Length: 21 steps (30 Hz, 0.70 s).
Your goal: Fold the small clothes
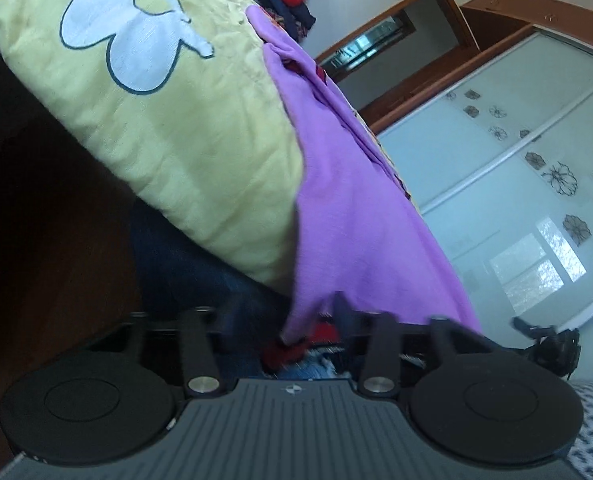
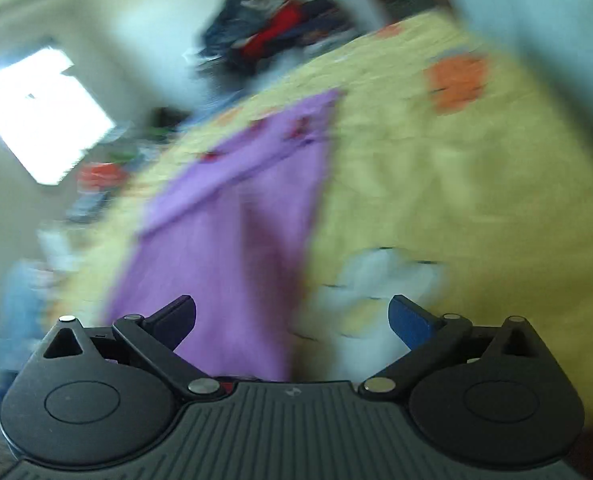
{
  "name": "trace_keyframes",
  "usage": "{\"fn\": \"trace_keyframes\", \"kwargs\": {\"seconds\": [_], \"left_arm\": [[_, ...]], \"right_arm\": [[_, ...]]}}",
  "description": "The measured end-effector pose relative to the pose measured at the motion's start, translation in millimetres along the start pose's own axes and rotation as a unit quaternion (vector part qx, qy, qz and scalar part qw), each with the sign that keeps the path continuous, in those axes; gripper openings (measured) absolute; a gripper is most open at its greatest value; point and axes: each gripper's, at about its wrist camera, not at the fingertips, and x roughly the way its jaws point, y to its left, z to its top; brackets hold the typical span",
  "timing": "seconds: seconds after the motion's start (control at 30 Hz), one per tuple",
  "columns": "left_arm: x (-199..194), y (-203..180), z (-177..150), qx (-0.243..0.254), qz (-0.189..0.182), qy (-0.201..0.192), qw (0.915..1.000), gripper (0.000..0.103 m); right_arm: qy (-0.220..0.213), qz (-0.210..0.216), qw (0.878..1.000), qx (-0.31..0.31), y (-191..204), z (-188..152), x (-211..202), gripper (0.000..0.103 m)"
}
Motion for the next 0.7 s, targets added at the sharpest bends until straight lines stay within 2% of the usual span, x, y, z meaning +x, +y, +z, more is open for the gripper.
{"fn": "trace_keyframes", "kwargs": {"seconds": [0.07,0.1,0.13,0.2,0.27,0.33,0.37,0.4,0.47,0.53,0.57,0.63,0.67,0.7], "left_arm": [[6.9,3.5,0.9,-0.002,-0.002,0.000,1.0000,0.059],[11.1,4.3,2.7,-0.001,-0.001,-0.002,1.0000,0.069],[14.7,2.6,4.3,0.001,0.005,-0.003,1.0000,0.075],[16.9,-4.2,5.7,0.020,-0.002,-0.004,0.9998,0.089],[20.5,-7.7,9.0,0.034,-0.002,0.002,0.9994,0.099],[27.3,-10.4,11.0,0.041,-0.002,0.010,0.9991,0.100],[31.2,-11.5,12.0,0.042,0.001,0.016,0.9990,0.100],[34.6,-11.4,12.6,0.041,0.004,0.021,0.9989,0.099],[41.3,-10.1,12.7,0.036,-0.007,0.030,0.9989,0.100],[49.0,-9.3,11.9,0.027,-0.005,0.042,0.9988,0.103],[51.6,-9.3,11.0,0.021,-0.001,0.048,0.9986,0.102],[55.5,-10.6,8.9,0.019,-0.028,0.048,0.9983,0.101],[53.6,-11.9,7.6,0.027,-0.033,0.037,0.9984,0.091],[52.8,-12.8,7.4,0.033,-0.028,0.035,0.9984,0.051]], "right_arm": [[-0.018,0.050,0.995,0.080,-28.4,15.6,15.4,0.103],[-0.011,0.050,0.994,0.092,-36.9,24.4,25.3,0.102],[-0.015,0.043,0.995,0.094,-41.8,32.6,31.7,0.098],[-0.003,0.045,0.994,0.096,-44.3,48.0,43.8,0.097],[0.006,0.028,0.996,0.081,-41.2,57.5,56.0,0.096],[0.003,0.010,0.998,0.055,-35.5,57.0,64.6,0.088],[0.006,0.005,0.999,0.049,-36.3,55.4,68.9,0.070],[0.014,0.008,0.998,0.060,-40.4,51.7,73.9,0.041],[0.038,0.023,0.994,0.102,-56.8,42.6,83.5,0.002],[0.030,0.022,0.995,0.094,-54.4,40.9,82.5,0.002],[0.021,0.023,0.995,0.097,-51.7,40.2,77.2,0.002],[-0.015,0.055,0.992,0.113,-46.8,41.7,59.2,0.002],[-0.034,0.070,0.989,0.125,-45.4,44.4,49.4,0.002],[-0.052,0.079,0.988,0.124,-43.0,47.6,38.8,0.002]]}}
